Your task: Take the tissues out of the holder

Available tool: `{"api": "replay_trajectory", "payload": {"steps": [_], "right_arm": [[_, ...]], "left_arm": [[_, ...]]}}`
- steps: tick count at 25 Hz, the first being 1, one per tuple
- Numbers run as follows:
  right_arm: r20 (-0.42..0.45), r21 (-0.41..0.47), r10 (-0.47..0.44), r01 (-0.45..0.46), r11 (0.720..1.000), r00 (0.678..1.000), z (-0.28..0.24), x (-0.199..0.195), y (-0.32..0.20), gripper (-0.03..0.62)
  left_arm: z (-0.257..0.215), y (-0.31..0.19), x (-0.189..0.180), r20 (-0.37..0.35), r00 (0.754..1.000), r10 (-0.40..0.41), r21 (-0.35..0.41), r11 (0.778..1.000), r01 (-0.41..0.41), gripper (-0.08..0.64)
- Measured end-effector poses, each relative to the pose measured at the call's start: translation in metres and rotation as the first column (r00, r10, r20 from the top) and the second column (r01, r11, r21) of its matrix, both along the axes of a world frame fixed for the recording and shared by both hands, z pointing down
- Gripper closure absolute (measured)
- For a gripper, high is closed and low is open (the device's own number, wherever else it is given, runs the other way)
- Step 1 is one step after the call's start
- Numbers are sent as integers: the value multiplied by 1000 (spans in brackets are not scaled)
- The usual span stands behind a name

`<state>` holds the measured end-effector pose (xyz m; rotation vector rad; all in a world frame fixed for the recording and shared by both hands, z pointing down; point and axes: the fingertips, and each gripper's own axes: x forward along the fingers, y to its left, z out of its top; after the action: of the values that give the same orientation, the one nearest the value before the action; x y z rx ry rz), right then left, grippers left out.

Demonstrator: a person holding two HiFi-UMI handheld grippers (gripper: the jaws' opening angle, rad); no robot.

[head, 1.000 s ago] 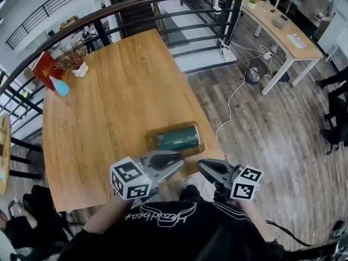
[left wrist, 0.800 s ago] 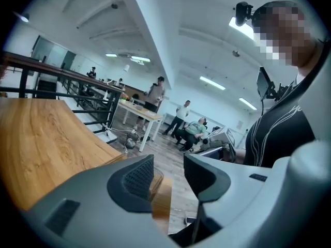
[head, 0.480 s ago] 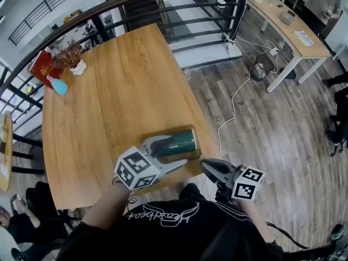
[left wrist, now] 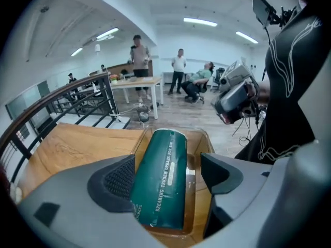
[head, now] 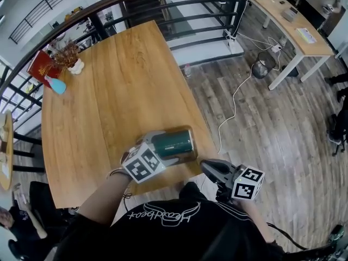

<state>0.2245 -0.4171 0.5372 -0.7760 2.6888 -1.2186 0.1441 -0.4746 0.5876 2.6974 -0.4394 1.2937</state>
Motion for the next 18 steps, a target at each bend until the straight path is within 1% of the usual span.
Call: {"api": "replay_trajectory", "payload": {"steps": [4,7,10,12,15,18], "right_arm": [[4,-1,-6,6,1000,1000,2,3,-2,575],[42,-20,-4,5,1000,999,2,7,-3,575],[33,-16,-9,10,1000,999,2,10,-4,574],[25,-17,-7,8,1000,1000,3,14,-6,574],[2,-20,-9,9,1000,1000,6,18,-9,575],[-12,-18,-17,17,1000,1000,8,24,-12,575]], "left_arm": [[10,-2,-2,114,992,61,9,998,-62,195],[18,-3,-1,176,980,89,12,996,-92,195],[26,-1,-1,235,964,123,30,991,-133,195],[30,-3,-1,256,959,121,31,991,-133,195],[35,-7,-1,278,955,100,24,994,-111,195],[38,-6,-1,307,946,109,23,992,-122,195]]}}
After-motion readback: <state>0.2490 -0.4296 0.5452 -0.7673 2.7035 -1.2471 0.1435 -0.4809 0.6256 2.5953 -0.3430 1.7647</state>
